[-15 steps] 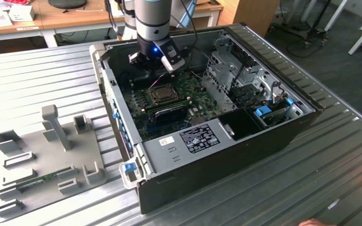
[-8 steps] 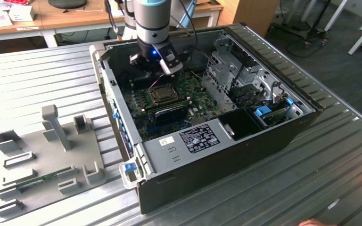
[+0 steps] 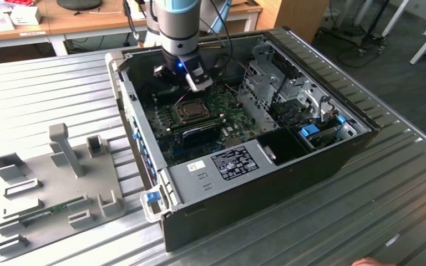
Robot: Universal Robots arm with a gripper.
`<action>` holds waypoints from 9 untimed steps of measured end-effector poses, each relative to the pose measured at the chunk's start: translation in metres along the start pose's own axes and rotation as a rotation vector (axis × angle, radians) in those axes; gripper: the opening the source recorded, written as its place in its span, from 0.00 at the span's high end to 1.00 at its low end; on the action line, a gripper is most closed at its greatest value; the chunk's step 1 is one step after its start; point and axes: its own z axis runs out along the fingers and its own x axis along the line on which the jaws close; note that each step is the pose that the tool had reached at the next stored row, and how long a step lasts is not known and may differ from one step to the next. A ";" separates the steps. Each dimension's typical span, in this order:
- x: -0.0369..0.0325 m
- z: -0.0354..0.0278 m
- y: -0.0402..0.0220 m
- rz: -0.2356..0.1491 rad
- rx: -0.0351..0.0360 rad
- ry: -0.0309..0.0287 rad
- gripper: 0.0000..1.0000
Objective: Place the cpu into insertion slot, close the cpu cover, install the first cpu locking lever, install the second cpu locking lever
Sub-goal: 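Install the first cpu locking lever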
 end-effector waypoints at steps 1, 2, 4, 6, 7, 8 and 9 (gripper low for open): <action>0.0000 0.0000 0.0000 0.001 -0.0002 -0.0001 0.89; 0.0000 0.0000 0.0000 0.001 -0.0003 -0.0001 0.89; 0.0000 0.0001 0.0000 0.001 -0.0005 -0.0002 0.89; 0.0004 0.0007 0.0007 0.001 -0.0009 -0.0004 0.89; 0.0007 0.0011 0.0014 0.001 -0.0007 -0.0003 0.89; 0.0006 0.0015 0.0018 0.001 -0.0006 -0.0002 0.89; 0.0005 0.0019 0.0022 0.000 -0.0007 0.0002 0.89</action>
